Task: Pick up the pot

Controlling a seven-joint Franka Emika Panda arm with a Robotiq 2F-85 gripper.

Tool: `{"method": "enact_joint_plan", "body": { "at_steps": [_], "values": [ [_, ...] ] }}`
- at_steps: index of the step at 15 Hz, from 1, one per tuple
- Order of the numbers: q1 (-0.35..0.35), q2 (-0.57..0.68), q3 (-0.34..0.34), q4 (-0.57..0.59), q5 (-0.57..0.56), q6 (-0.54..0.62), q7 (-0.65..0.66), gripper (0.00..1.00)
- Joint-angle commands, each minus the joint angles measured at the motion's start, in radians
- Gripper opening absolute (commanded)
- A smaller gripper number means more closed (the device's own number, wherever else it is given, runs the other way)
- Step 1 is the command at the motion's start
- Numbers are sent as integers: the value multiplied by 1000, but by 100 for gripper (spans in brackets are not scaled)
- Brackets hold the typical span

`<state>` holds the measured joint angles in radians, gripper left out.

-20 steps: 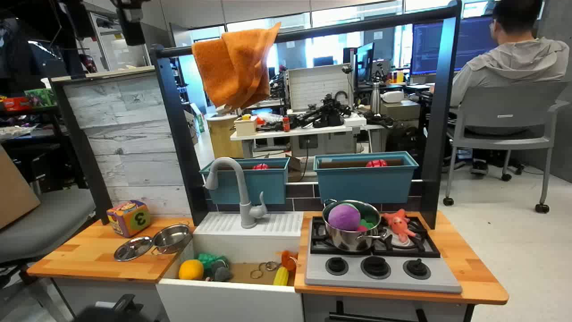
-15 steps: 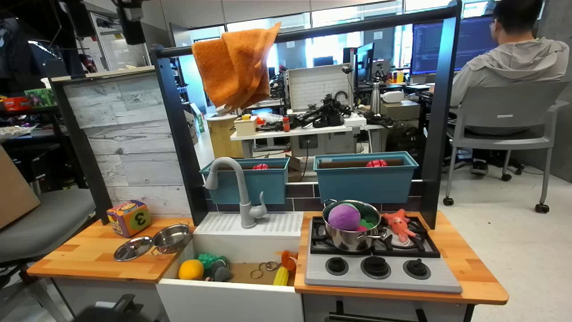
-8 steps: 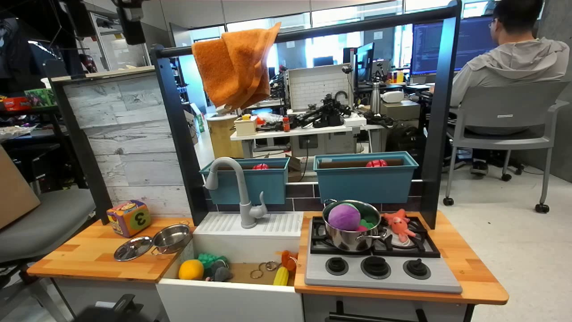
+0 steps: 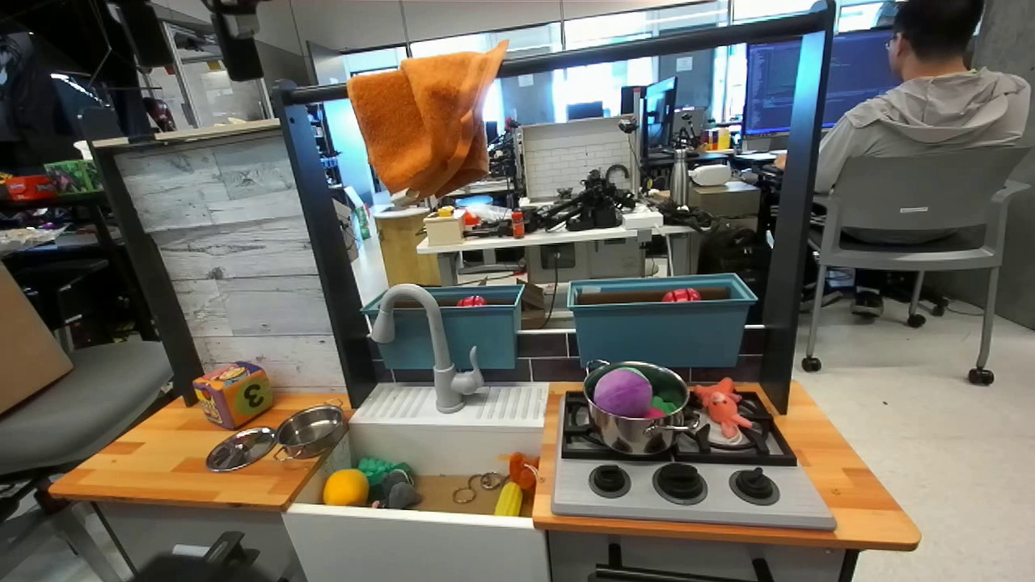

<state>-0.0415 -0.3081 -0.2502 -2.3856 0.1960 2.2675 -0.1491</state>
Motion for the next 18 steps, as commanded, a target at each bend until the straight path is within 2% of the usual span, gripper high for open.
{"method": "enact_joint_plan", "body": {
  "at_steps": [1,12,18],
  "values": [
    [-24,2,22,2,9,-4,-6,100],
    [-24,2,22,2,9,-4,-6,100],
    [-34,134,10,87,21,-41,-9,100]
  ]
}}
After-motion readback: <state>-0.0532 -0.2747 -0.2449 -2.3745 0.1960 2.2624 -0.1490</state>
